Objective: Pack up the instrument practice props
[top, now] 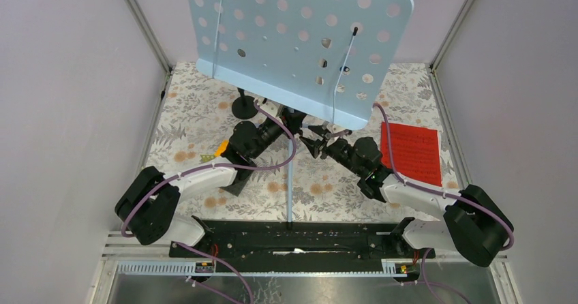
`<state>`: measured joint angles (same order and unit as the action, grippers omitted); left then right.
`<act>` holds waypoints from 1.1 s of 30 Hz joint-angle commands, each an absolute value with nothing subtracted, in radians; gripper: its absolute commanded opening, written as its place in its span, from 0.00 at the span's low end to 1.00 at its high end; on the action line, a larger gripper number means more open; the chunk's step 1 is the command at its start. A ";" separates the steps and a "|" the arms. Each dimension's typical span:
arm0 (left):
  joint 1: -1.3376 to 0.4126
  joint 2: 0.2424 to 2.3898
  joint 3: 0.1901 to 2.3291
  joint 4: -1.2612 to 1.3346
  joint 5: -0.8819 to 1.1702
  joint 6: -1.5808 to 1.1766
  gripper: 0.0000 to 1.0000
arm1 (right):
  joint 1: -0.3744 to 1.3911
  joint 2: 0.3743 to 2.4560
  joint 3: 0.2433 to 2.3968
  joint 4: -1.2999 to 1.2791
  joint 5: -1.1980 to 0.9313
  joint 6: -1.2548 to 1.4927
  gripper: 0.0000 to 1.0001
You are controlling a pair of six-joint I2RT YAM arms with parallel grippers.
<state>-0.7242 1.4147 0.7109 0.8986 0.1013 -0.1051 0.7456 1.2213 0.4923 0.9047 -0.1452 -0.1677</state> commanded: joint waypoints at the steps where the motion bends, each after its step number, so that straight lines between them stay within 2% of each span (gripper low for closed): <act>1: -0.701 1.504 0.674 0.677 0.063 -0.285 0.00 | 0.750 1.256 0.560 0.930 -0.185 -0.199 0.51; 6: -0.701 1.516 0.679 0.674 0.066 -0.284 0.00 | 0.750 1.275 0.581 0.929 -0.188 -0.210 0.46; 11: -0.701 1.517 0.681 0.674 0.065 -0.281 0.00 | 0.751 1.309 0.617 0.878 -0.199 -0.248 0.22; 15: -0.700 1.518 0.680 0.675 0.065 -0.278 0.00 | 0.750 1.316 0.626 0.845 -0.225 -0.295 0.15; 16: -0.701 1.519 0.680 0.674 0.065 -0.278 0.00 | 0.750 1.312 0.623 0.841 -0.239 -0.322 0.11; 17: -0.701 1.518 0.680 0.674 0.064 -0.278 0.00 | 0.750 1.308 0.616 0.842 -0.256 -0.359 0.00; 21: -0.700 1.521 0.681 0.674 0.066 -0.278 0.00 | 0.754 1.284 0.569 0.846 -0.312 -0.557 0.00; 25: -0.701 1.524 0.684 0.673 0.068 -0.276 0.00 | 0.761 1.254 0.596 0.646 -0.335 -0.769 0.00; 29: -0.701 1.527 0.684 0.672 0.069 -0.276 0.00 | 0.779 1.226 0.590 0.551 -0.342 -0.997 0.00; 33: -0.700 1.532 0.687 0.673 0.075 -0.279 0.00 | 0.814 1.205 0.591 0.468 -0.261 -1.183 0.00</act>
<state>-0.7208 1.4483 0.7223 0.9382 0.1272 -0.1120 0.7685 1.2392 0.5945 0.6777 -0.2806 -0.9028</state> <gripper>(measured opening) 0.281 0.222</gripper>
